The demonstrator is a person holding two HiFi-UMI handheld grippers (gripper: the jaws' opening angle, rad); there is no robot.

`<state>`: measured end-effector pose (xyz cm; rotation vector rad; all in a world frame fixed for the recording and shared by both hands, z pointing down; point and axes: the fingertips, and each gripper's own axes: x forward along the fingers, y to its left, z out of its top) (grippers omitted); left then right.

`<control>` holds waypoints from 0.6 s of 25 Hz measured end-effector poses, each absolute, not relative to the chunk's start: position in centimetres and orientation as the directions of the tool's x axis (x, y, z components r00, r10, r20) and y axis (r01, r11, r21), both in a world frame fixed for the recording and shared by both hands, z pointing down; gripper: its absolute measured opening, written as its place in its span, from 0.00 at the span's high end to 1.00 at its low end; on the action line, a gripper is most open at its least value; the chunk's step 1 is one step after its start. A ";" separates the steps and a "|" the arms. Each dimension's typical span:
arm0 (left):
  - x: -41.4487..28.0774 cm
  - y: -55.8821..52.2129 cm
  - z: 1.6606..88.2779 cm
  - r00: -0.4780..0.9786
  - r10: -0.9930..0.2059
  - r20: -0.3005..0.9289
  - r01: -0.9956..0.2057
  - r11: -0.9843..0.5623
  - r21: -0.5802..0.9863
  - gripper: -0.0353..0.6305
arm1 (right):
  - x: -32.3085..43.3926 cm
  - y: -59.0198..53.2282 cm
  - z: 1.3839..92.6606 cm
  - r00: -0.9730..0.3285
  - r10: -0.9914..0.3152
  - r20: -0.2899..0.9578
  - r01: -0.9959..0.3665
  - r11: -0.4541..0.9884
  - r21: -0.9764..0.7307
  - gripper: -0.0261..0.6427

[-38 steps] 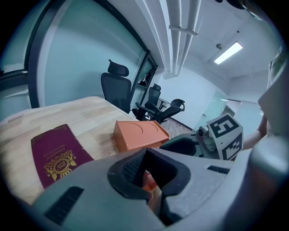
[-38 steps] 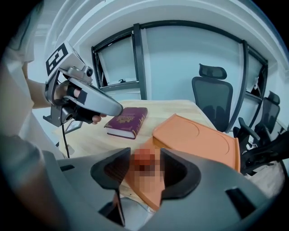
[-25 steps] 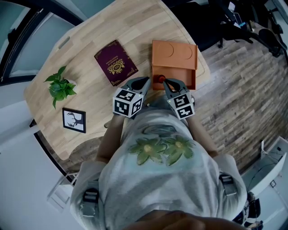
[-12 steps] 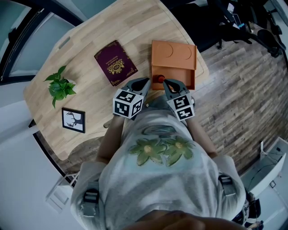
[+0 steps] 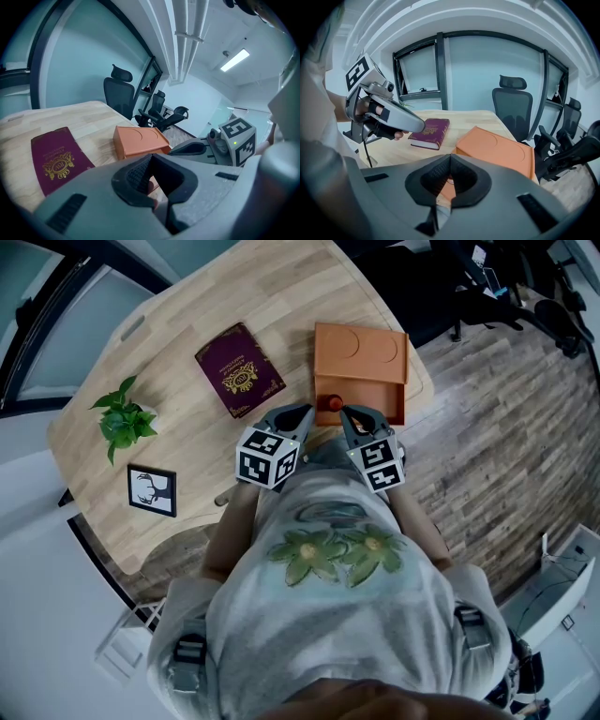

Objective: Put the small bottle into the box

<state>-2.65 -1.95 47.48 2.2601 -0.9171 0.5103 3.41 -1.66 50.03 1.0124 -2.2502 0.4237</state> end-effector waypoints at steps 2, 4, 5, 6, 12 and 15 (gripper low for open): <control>-2.7 -1.9 47.5 0.682 -0.475 0.557 -0.723 -0.555 0.412 0.94 | 3.5 -1.6 50.1 -0.505 -0.557 0.659 -0.759 0.650 -0.033 0.95; -2.7 -1.9 47.6 0.682 -0.474 0.557 -0.722 -0.556 0.412 0.94 | 3.5 -1.6 50.1 -0.501 -0.560 0.660 -0.761 0.648 -0.029 0.95; -2.6 -1.9 47.6 0.683 -0.473 0.557 -0.722 -0.557 0.412 0.94 | 3.6 -1.6 50.1 -0.498 -0.562 0.661 -0.762 0.647 -0.024 0.95; -2.6 -1.9 47.6 0.683 -0.472 0.557 -0.721 -0.557 0.411 0.94 | 3.6 -1.6 50.1 -0.495 -0.563 0.661 -0.762 0.647 -0.020 0.95; -2.3 -1.7 47.4 0.684 -0.470 0.557 -0.719 -0.563 0.408 0.94 | 3.9 -1.5 50.0 -0.488 -0.566 0.664 -0.764 0.645 -0.012 0.95; -2.4 -1.6 47.5 0.684 -0.470 0.557 -0.719 -0.562 0.408 0.94 | 3.9 -1.4 50.1 -0.488 -0.565 0.665 -0.764 0.646 -0.011 0.95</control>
